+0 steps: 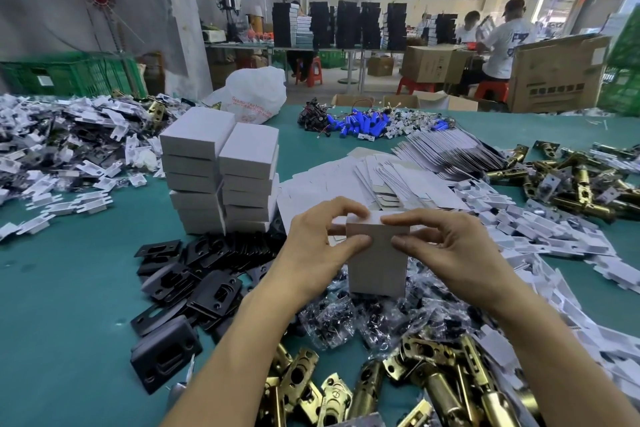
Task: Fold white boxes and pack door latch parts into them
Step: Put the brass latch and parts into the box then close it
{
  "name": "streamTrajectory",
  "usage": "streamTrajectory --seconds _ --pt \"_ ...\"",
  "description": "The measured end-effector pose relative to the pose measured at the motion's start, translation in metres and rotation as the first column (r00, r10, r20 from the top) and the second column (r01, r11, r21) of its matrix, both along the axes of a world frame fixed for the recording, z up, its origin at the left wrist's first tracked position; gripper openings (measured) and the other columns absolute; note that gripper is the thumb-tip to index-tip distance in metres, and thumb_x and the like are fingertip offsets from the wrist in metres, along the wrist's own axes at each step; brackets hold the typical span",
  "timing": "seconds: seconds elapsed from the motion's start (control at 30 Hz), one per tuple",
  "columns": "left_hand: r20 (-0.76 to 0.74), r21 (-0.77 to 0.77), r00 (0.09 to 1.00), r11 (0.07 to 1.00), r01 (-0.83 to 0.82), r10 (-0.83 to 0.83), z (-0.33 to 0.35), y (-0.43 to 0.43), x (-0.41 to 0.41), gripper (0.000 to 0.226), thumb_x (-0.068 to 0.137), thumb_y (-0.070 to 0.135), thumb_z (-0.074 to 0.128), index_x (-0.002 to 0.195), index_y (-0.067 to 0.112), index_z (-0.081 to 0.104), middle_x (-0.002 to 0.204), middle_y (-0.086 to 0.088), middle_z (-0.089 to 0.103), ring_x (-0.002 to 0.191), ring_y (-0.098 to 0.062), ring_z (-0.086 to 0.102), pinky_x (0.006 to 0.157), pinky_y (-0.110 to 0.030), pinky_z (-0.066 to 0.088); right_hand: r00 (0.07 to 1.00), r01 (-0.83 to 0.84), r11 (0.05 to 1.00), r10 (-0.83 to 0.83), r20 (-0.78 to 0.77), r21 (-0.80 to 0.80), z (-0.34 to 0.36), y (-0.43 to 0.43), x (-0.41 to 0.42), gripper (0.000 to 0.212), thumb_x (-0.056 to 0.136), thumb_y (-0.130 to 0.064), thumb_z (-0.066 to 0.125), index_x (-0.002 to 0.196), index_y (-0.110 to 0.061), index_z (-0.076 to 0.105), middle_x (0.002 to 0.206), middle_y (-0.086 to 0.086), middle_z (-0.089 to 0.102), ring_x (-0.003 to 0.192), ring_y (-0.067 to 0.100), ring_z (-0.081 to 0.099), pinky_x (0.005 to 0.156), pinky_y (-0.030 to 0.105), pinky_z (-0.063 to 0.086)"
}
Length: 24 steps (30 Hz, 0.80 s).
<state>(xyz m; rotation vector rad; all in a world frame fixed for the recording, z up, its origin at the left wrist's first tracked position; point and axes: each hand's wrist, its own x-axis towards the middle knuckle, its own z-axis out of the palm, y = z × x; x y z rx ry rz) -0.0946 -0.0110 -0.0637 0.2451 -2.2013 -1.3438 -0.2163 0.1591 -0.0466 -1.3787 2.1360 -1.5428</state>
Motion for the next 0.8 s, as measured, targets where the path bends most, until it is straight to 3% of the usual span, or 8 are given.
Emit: streamTrajectory --seconds 0.1,0.17,0.23,0.3,0.4,0.53,0.63,0.8 --pt "0.126 0.151 0.991 0.988 0.029 -0.048 0.000 0.001 0.003 0.045 0.086 0.036 0.078 0.114 0.056 0.049 0.111 0.007 0.066 0.092 -0.012 0.071 0.078 -0.037 0.063 0.991 0.009 0.989 0.010 0.133 -0.147 0.004 -0.002 0.004 0.030 0.087 -0.002 0.069 0.103 -0.028 0.073 0.099 -0.007 0.075 0.087 0.022 0.073 0.071 0.029 0.060" --pt "0.211 0.188 0.974 0.981 0.044 -0.085 0.003 0.002 0.003 0.057 0.074 0.061 0.075 0.122 0.045 0.050 0.110 0.002 0.067 0.091 -0.018 0.073 0.077 -0.049 0.063 0.966 0.039 0.959 0.035 0.254 -0.280 0.010 -0.002 0.006 0.027 0.086 -0.005 0.067 0.105 -0.024 0.072 0.101 0.000 0.075 0.088 0.021 0.073 0.067 0.026 0.060" --pt "0.198 0.307 0.967 0.947 0.092 -0.158 0.007 0.005 0.003 0.067 0.068 0.069 0.070 0.121 0.031 0.057 0.106 -0.002 0.066 0.083 -0.018 0.074 0.065 -0.050 0.063 0.938 0.088 0.926 0.047 0.344 -0.367 0.016 -0.002 0.009 0.025 0.083 -0.016 0.067 0.107 -0.024 0.070 0.102 0.005 0.075 0.087 0.020 0.074 0.065 0.029 0.060" --pt "0.148 0.394 0.974 0.914 0.099 -0.170 0.012 0.007 0.004 0.060 0.070 0.065 0.071 0.116 0.028 0.061 0.099 -0.004 0.068 0.076 -0.021 0.075 0.059 -0.050 0.062 0.920 0.118 0.913 0.047 0.390 -0.390 0.017 -0.004 0.013 0.027 0.081 -0.022 0.067 0.108 -0.024 0.069 0.101 0.007 0.075 0.085 0.022 0.074 0.065 0.029 0.060" --pt "0.161 0.378 0.985 0.926 0.003 -0.068 0.018 0.009 0.004 0.055 0.072 0.064 0.073 0.108 0.024 0.063 0.087 -0.005 0.074 0.073 -0.028 0.075 0.067 -0.063 0.056 0.914 0.117 0.926 0.040 0.403 -0.358 0.015 -0.009 0.017 0.034 0.081 -0.023 0.066 0.115 -0.027 0.066 0.107 0.013 0.069 0.085 0.021 0.073 0.066 0.031 0.060" --pt "0.091 0.403 0.993 0.909 -0.109 0.079 0.029 0.012 0.001 0.053 0.064 0.054 0.081 0.099 0.017 0.064 0.088 -0.004 0.075 0.070 -0.018 0.074 0.052 -0.032 0.056 0.876 0.010 0.952 0.139 0.461 -0.307 0.015 -0.012 0.022 0.056 0.074 -0.029 0.072 0.123 -0.048 0.055 0.108 0.016 0.069 0.085 0.033 0.074 0.067 0.039 0.061" --pt "0.048 0.554 0.995 0.826 -0.101 0.090 0.038 0.012 0.002 0.055 0.062 0.034 0.091 0.101 0.013 0.057 0.080 -0.004 0.073 0.061 -0.019 0.072 0.046 -0.030 0.053 0.862 0.037 0.945 0.134 0.488 -0.325 0.018 -0.014 0.027 0.059 0.075 -0.032 0.070 0.127 -0.052 0.050 0.101 0.015 0.074 0.078 0.037 0.074 0.065 0.039 0.061" --pt "0.039 0.676 0.996 0.736 0.033 -0.080 0.056 0.009 0.005 0.048 0.077 0.007 0.084 0.118 0.004 0.060 0.102 -0.020 0.071 0.070 -0.026 0.074 0.053 -0.031 0.059 0.836 0.111 0.932 0.100 0.540 -0.345 0.023 -0.016 0.028 0.077 0.078 -0.035 0.066 0.141 -0.058 0.028 0.102 0.012 0.075 0.079 0.034 0.075 0.065 0.038 0.061"
